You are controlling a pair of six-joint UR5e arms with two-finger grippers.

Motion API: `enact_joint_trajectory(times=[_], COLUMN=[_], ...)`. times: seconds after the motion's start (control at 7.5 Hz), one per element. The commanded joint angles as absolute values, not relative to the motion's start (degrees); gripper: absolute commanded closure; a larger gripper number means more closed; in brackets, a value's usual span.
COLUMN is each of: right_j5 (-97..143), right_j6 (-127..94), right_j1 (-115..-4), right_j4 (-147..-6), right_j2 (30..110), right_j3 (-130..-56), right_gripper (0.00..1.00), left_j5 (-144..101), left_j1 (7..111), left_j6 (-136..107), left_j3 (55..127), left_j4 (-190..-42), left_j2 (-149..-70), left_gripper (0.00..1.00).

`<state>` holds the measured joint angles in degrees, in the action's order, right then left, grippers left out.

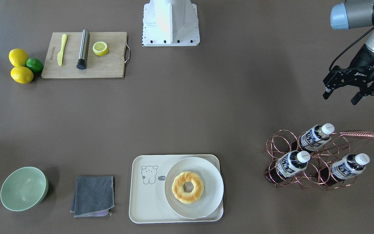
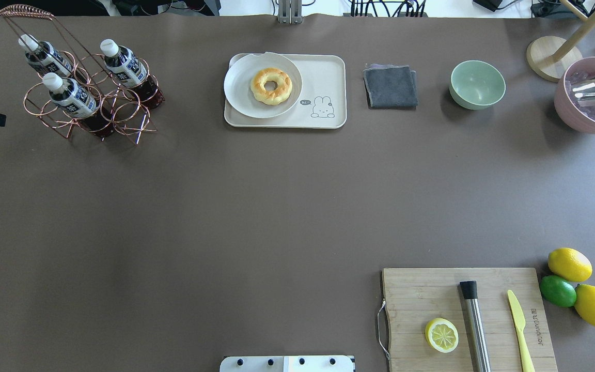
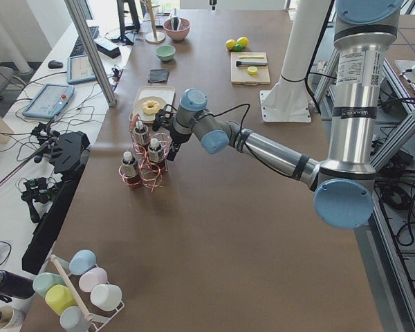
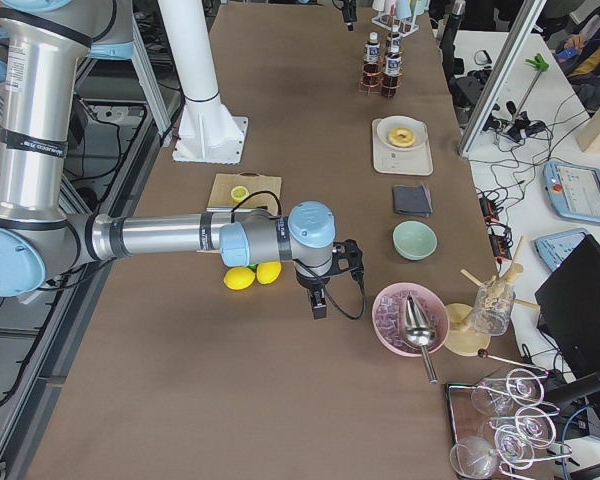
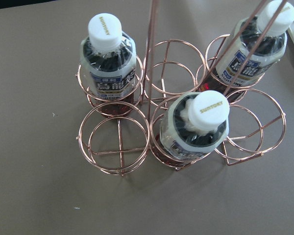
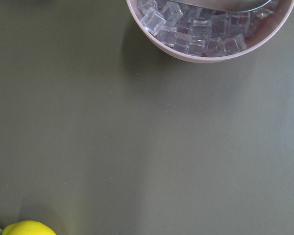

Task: Place tea on tray
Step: 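Reach the left gripper into the copper rack and grasp a tea bottle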

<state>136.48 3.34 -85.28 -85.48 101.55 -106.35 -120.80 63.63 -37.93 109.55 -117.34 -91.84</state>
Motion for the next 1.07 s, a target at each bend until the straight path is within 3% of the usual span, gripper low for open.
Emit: enact_joint_trajectory(times=[0.0,0.93], right_j5=[136.5,136.5], right_j6=[3.3,3.3], right_j1=[-85.1,-84.7], right_j4=[-85.4,-85.4], right_j2=[101.4,101.4], right_j3=[-106.4,-106.6], right_gripper=[0.0,0.0], left_j5=[-121.5,-117.3], left_j1=[63.0,62.8], left_j6=[-40.5,-40.5], left_j3=[109.5,101.6], left_j4=[-118.0,-123.7], left_j2=[-94.5,-101.5], left_gripper=[0.03,0.03])
